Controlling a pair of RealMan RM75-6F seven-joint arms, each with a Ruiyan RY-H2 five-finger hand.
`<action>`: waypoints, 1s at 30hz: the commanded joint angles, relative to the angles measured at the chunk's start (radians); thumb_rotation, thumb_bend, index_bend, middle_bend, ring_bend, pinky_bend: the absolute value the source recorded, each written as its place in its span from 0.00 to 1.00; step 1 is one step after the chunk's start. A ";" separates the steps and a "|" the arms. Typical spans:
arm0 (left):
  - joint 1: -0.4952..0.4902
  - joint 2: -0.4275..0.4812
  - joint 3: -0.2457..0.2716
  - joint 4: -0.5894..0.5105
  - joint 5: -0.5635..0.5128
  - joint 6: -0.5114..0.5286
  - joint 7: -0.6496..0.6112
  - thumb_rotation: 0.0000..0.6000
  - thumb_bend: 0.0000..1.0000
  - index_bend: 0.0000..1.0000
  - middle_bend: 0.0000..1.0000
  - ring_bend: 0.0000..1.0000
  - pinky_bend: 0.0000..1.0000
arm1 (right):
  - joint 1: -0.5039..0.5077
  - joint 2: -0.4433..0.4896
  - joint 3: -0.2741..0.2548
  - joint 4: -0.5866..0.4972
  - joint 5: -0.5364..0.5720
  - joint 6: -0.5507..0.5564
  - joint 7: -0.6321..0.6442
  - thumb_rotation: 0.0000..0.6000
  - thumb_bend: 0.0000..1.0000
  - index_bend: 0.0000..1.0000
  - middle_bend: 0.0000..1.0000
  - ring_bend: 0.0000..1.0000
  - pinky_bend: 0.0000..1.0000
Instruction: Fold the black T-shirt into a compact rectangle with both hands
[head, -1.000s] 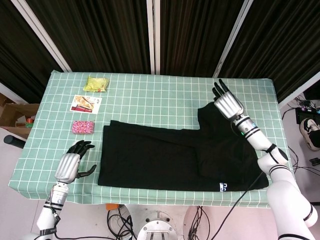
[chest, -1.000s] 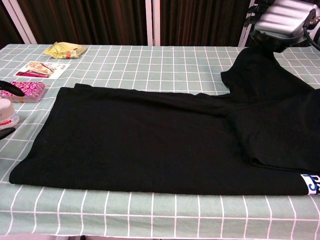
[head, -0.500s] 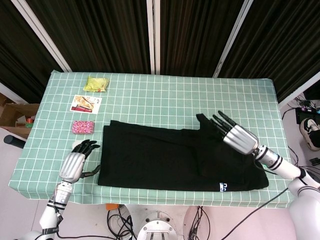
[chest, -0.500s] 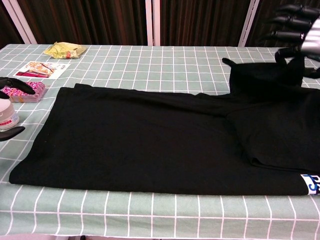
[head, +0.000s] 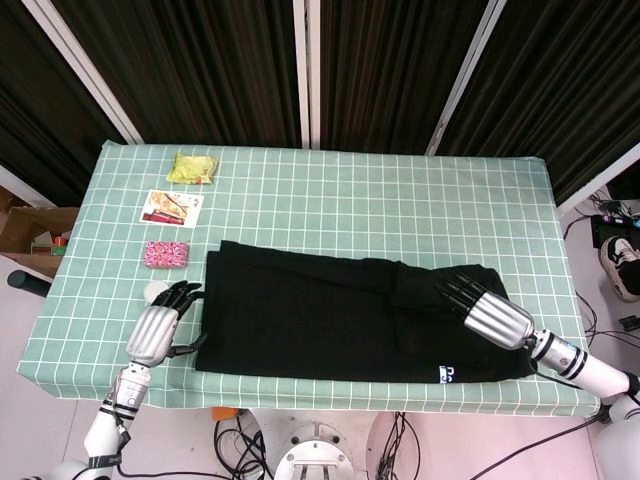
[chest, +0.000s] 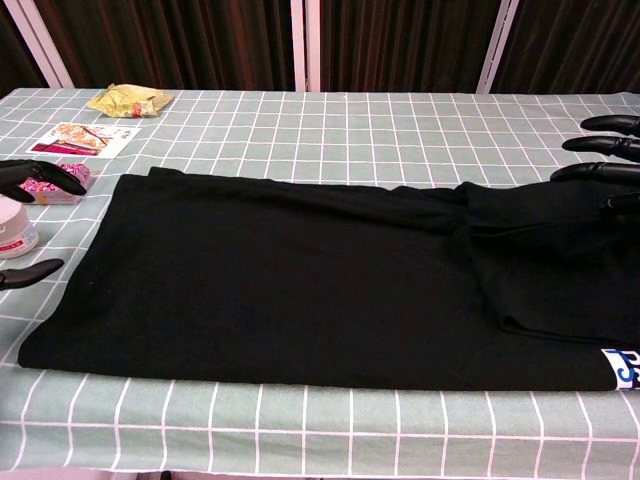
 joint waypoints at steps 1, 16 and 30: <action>-0.002 -0.003 0.000 0.002 -0.003 -0.005 0.002 0.85 0.26 0.24 0.14 0.09 0.20 | -0.015 -0.006 0.004 0.008 0.006 -0.017 0.003 1.00 0.41 0.51 0.14 0.00 0.00; -0.028 0.060 -0.013 0.023 -0.004 -0.026 0.072 0.98 0.26 0.24 0.14 0.09 0.20 | -0.112 0.038 0.096 -0.118 0.099 0.049 0.077 1.00 0.00 0.00 0.00 0.00 0.00; -0.187 0.057 0.001 0.302 0.117 -0.159 0.100 1.00 0.26 0.27 0.15 0.09 0.20 | -0.096 0.416 0.251 -0.885 0.228 0.023 -0.041 1.00 0.00 0.00 0.00 0.00 0.00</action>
